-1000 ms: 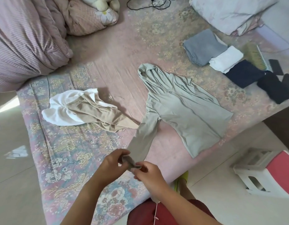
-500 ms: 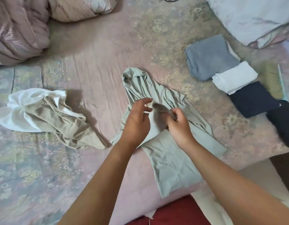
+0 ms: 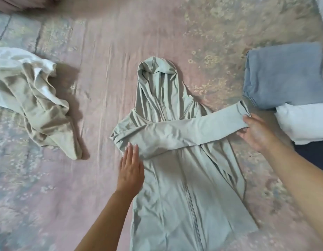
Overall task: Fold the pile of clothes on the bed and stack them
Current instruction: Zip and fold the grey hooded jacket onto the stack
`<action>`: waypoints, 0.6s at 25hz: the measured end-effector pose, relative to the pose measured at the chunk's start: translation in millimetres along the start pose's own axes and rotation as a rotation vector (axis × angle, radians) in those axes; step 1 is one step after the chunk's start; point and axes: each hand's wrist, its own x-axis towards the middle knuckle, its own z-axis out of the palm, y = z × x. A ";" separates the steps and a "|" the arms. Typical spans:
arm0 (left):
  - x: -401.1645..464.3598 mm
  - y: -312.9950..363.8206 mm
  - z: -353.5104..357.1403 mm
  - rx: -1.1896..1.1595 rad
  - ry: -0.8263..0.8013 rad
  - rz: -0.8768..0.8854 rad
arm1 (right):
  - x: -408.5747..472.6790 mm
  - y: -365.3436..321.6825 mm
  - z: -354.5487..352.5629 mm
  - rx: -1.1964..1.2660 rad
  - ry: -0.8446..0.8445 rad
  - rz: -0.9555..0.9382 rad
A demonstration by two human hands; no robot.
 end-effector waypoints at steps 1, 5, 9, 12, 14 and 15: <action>9.4 -3.2 10.3 0.082 0.009 0.034 | 10.7 6.4 -5.9 -0.018 0.009 0.006; 45.8 -23.7 44.1 0.239 -0.038 0.127 | 42.5 32.1 -15.7 -0.036 0.026 0.018; 53.1 -35.2 61.7 0.304 -0.090 0.140 | 51.9 44.9 -6.8 -0.012 0.108 -0.046; 49.6 -16.2 56.7 0.196 0.004 0.200 | 31.9 50.4 30.1 -0.055 0.125 -0.139; 53.0 1.6 48.8 -0.039 0.110 0.215 | 3.2 61.7 72.9 -0.277 0.081 -0.239; 55.8 9.2 45.3 -0.140 0.131 0.195 | -12.9 70.6 96.5 -0.375 -0.002 -0.300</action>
